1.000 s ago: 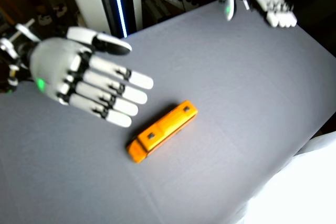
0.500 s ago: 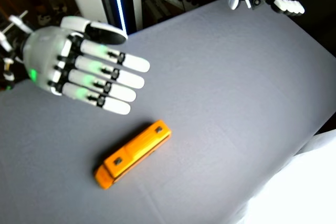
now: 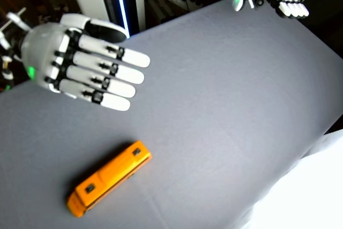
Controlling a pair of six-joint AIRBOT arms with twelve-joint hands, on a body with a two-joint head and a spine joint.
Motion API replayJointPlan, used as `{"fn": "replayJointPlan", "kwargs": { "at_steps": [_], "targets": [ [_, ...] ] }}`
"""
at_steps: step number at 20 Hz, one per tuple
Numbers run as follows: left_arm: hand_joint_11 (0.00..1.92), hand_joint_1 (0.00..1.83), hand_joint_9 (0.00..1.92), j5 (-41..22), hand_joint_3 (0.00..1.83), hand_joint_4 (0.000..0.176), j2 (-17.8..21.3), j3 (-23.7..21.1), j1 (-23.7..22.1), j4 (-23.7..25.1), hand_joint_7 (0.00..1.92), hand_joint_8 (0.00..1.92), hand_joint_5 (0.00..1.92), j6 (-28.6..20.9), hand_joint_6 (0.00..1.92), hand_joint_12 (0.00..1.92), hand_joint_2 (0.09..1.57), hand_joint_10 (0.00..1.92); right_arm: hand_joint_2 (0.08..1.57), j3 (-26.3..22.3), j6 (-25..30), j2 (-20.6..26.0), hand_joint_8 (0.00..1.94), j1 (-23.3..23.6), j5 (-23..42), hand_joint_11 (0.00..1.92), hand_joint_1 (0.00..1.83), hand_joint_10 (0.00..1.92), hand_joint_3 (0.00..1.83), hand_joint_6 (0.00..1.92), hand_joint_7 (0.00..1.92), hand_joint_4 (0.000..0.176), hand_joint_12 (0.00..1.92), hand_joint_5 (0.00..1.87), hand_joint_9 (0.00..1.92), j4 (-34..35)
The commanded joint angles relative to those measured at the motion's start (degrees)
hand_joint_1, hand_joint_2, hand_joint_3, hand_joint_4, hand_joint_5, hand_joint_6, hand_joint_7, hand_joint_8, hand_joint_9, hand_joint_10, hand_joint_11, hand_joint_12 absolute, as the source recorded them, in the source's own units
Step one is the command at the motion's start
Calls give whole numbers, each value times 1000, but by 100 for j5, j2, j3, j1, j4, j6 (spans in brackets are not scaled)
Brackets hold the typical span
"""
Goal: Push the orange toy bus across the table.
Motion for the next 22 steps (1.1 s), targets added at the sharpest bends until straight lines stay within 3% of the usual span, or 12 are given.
{"fn": "replayJointPlan", "kwargs": {
  "at_steps": [1,4,16,19,20,22],
  "targets": [
    [0,0,9,-683,0,0,2,-16,-29,236,51,4,75,-11,5,0,1324,3,1380,7,25,41,0,31,713,0,200,0,0,0,180,0,284,232,121,40],
    [0,0,7,-700,0,0,8,-21,-1,219,49,5,75,-12,5,0,1321,3,1377,7,25,42,1,17,713,0,217,2,0,1,187,0,360,242,134,43],
    [0,0,10,-851,14,0,13,-40,36,217,33,3,68,-51,0,0,1382,3,1417,31,25,41,0,-8,713,0,189,3,3,0,180,0,363,232,138,62],
    [0,0,21,-895,17,0,17,-39,40,211,42,7,86,-53,8,0,1397,7,1429,39,25,41,4,-8,713,0,200,4,3,0,184,0,246,223,119,62],
    [0,0,2,-919,9,0,9,-41,44,211,6,0,47,-59,0,0,1386,0,1425,43,25,41,0,-11,713,0,228,1,1,0,204,0,390,237,149,61],
    [0,0,0,-949,6,0,-13,-52,58,230,0,0,27,-59,0,0,1381,0,1433,43,25,41,0,-11,713,0,219,1,4,1,205,0,438,232,154,62]
  ]
}}
